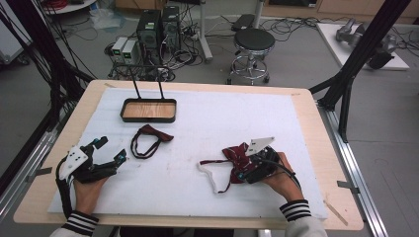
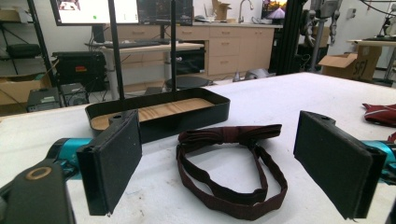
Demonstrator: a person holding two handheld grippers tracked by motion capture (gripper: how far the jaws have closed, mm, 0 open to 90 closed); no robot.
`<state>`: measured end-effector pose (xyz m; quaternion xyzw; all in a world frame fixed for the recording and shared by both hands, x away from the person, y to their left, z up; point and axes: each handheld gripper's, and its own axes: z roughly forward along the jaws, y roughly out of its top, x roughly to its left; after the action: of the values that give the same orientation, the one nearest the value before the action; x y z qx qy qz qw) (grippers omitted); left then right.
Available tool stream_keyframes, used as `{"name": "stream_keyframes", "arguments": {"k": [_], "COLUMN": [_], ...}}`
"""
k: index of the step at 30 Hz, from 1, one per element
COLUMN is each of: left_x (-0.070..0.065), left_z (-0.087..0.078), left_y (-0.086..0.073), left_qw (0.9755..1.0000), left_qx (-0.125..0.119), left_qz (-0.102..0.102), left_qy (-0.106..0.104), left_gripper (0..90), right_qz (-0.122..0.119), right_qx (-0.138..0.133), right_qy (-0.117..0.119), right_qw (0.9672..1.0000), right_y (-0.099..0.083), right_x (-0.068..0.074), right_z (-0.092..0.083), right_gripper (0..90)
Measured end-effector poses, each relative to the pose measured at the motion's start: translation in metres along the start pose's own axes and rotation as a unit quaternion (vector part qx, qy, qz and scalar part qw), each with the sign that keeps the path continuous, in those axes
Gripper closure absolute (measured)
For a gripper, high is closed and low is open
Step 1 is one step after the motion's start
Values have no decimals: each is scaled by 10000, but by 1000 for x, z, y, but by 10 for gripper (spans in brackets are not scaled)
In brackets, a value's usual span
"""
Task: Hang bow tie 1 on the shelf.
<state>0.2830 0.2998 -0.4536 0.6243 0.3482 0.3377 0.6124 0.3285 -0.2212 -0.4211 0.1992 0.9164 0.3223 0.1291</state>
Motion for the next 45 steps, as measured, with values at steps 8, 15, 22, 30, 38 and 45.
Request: {"name": "stream_keyframes", "arguments": {"k": [8,15,22,30,38,45], "left_x": [0,0,0,0,0,0], "left_z": [0,0,0,0,0,0], "left_y": [0,0,0,0,0,0], "left_qw": [10000,10000,10000,10000,10000,10000], "left_qx": [-11,-12,-11,-9,-9,-10], "left_qz": [-16,-18,-16,-27,-27,-26], "left_qy": [1,3,3,-4,-6,-9], "left_gripper": [156,156,156,156,156,156], "right_qz": [82,198,224,344,667,871], "right_qx": [142,346,571,692,757,787], "right_qy": [85,258,421,544,569,590], "right_qw": [9998,9989,9972,9955,9933,9913], "right_y": [0,3,10,10,11,12], "right_x": [-1,-1,-3,-7,-11,-12], "right_z": [5,8,13,14,13,12], "right_gripper": [232,312,388,604,830,843]}}
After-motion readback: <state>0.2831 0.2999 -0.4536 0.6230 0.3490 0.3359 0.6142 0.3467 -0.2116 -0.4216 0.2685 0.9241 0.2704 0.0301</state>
